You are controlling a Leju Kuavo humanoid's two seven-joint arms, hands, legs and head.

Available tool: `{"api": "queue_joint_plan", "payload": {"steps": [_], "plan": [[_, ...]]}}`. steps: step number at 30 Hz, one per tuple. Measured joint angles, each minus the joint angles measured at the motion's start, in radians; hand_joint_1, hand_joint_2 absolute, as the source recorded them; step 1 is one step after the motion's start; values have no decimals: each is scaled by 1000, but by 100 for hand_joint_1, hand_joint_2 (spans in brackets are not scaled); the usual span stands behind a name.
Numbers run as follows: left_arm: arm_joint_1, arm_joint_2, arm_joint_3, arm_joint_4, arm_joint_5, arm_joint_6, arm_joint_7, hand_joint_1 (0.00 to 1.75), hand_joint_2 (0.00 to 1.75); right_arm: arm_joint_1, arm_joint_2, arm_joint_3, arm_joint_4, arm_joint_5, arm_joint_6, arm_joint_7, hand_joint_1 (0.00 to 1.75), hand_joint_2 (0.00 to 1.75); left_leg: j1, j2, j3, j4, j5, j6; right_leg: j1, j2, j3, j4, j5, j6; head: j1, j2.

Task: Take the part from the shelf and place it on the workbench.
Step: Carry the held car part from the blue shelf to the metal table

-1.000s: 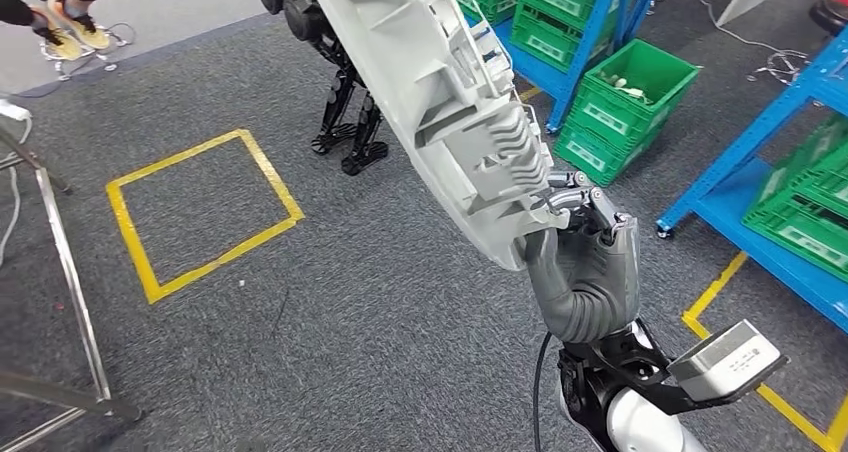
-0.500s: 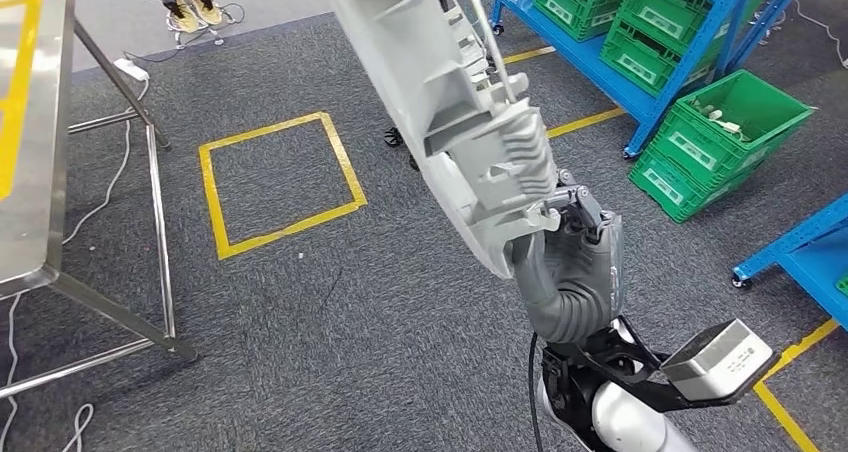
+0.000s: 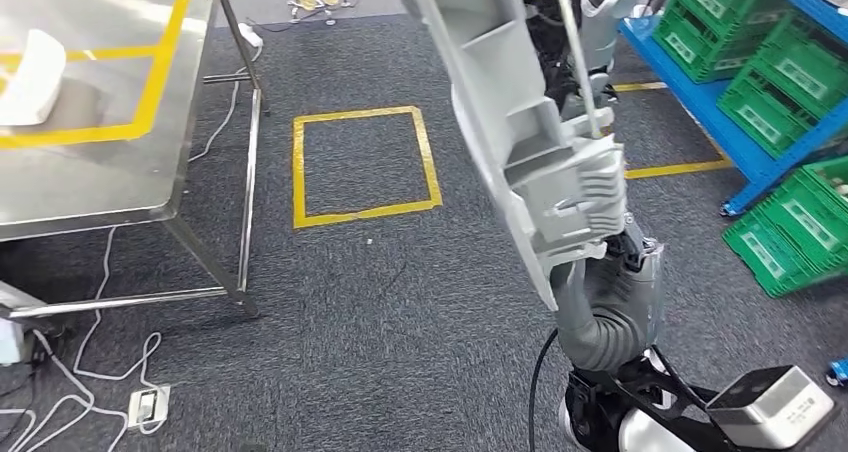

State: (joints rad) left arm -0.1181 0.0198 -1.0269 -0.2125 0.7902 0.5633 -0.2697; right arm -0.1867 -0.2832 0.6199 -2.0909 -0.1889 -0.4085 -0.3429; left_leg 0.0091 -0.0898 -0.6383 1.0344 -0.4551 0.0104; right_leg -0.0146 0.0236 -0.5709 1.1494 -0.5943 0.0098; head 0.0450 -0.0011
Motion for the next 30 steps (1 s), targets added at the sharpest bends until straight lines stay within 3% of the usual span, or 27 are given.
{"api": "queue_joint_plan", "payload": {"steps": [1, 3, 5, 6, 7, 9, 10, 12, 13, 15, 17, 18, 19, 21, 23, 25, 26, 27, 28, 30], "plan": [[0, -1, 0, 0, 0, 0, 0, 0, 175, 2, -4, -3, -7, 0, 0, 0, 175, 175, -2, -16, -1, 1, 2, -2, 0, 25, 23, -63, 31, -8, 2, 0], [0, -3, 0, 0, 3, -1, 7, 0, 175, 7, -8, -12, -21, -4, 0, -5, 175, 175, 1, -43, -9, 3, 9, -11, 1, 61, 48, -135, 54, -15, 2, 0], [3, -3, 0, 0, 10, -6, 26, 0, 175, 12, -11, -25, -37, -16, 0, -12, 175, 175, 6, -64, -17, 0, 17, -24, 3, 53, 53, -147, 55, -15, 2, 0], [7, -2, 0, 0, 14, -10, 38, 0, 175, 13, -13, -31, -44, -24, 0, -16, 175, 175, 5, -41, -21, 1, 15, -27, 2, 42, 55, -153, 60, -18, 2, 0], [9, -1, 0, 1, 18, -12, 49, 0, 175, 16, -14, -39, -52, -31, 0, -19, 175, 175, 4, 2, -30, 16, 3, -29, 1, 30, 57, -161, 67, -22, -3, 0], [9, 0, 0, 1, 21, -17, 66, 0, 175, 25, -17, -59, -71, -45, 2, -23, 175, 175, 6, 94, -69, 103, -55, -36, -1, 2, 57, -172, 76, -28, -18, 0], [8, 0, 0, 1, 21, -19, 70, 0, 175, 31, -18, -68, -81, -50, 3, -24, 175, 175, 11, 109, -96, 167, -90, -42, -2, -13, 56, -172, 77, -29, -27, 0], [7, -1, 0, 1, 21, -20, 73, 0, 175, 39, -20, -83, -94, -56, 8, -24, 175, 175, 18, 103, -125, 252, -124, -55, -4, -46, 56, -171, 76, -27, -40, 0], [7, -1, 0, 1, 21, -20, 73, 0, 175, 41, -20, -88, -98, -58, 11, -24, 175, 175, 19, 101, -115, 246, -114, -60, -4, -61, 56, -170, 75, -25, -45, 0], [8, 0, 0, 1, 18, -22, 70, 0, 175, 43, -20, -98, -105, -60, 16, -24, 175, 175, 18, 122, -44, 136, -62, -63, -5, -86, 58, -165, 69, -16, -51, 0], [6, -1, 0, 1, 14, -27, 66, 0, 175, 43, -20, -101, -112, -62, 19, -24, 175, 175, 9, 172, 18, 28, -35, -53, 0, -105, 59, -158, 61, -3, -55, 0], [6, -1, 0, 0, 12, -30, 65, 0, 175, 42, -20, -102, -114, -62, 21, -24, 175, 175, 5, 187, 28, 6, -35, -44, 3, -113, 60, -155, 58, 3, -54, 0], [5, -2, 0, 0, 10, -32, 64, 0, 175, 43, -20, -102, -115, -62, 24, -24, 175, 175, 0, 187, 27, 3, -38, -35, 5, -121, 61, -155, 57, 7, -52, 0], [5, -2, 0, 0, 6, -35, 64, 0, 175, 42, -20, -103, -116, -62, 31, -24, 175, 175, 0, 160, 24, 1, -34, -20, 1, -129, 65, -155, 51, 15, -47, 0], [4, -2, 0, 0, 3, -37, 66, 0, 175, 43, -21, -106, -118, -64, 37, -23, 175, 175, 2, 133, 24, -1, -31, -9, -4, -95, 52, -112, 14, 22, -41, 0], [2, -2, 0, 0, 1, -40, 66, 0, 175, 45, -23, -112, -120, -69, 41, -24, 175, 175, 0, 104, 24, -2, -28, 1, -3, -47, -2, 15, -55, 21, -28, 0], [2, -2, 0, 0, 1, -41, 65, 0, 175, 46, -23, -115, -121, -73, 44, -24, 175, 175, -2, 89, 24, -1, -28, 5, -2, -36, -35, 86, -83, 18, -22, 0], [2, -1, 0, 0, 0, -44, 64, 0, 175, 47, -24, -117, -121, -77, 47, -24, 175, 175, -5, 73, 25, -1, -27, 7, 0, -30, -58, 133, -93, 15, -18, 0], [2, -1, 0, 0, 0, -47, 63, 0, 175, 47, -24, -118, -121, -81, 50, -25, 175, 175, -8, 57, 25, -1, -26, 9, 2, -27, -66, 144, -83, 10, -14, 0], [3, 0, 0, 0, -2, -53, 61, 0, 175, 49, -24, -119, -121, -87, 55, -28, 175, 175, -13, 24, 29, -1, -24, 10, 6, -10, -32, 53, -10, -7, -9, 0]]}}
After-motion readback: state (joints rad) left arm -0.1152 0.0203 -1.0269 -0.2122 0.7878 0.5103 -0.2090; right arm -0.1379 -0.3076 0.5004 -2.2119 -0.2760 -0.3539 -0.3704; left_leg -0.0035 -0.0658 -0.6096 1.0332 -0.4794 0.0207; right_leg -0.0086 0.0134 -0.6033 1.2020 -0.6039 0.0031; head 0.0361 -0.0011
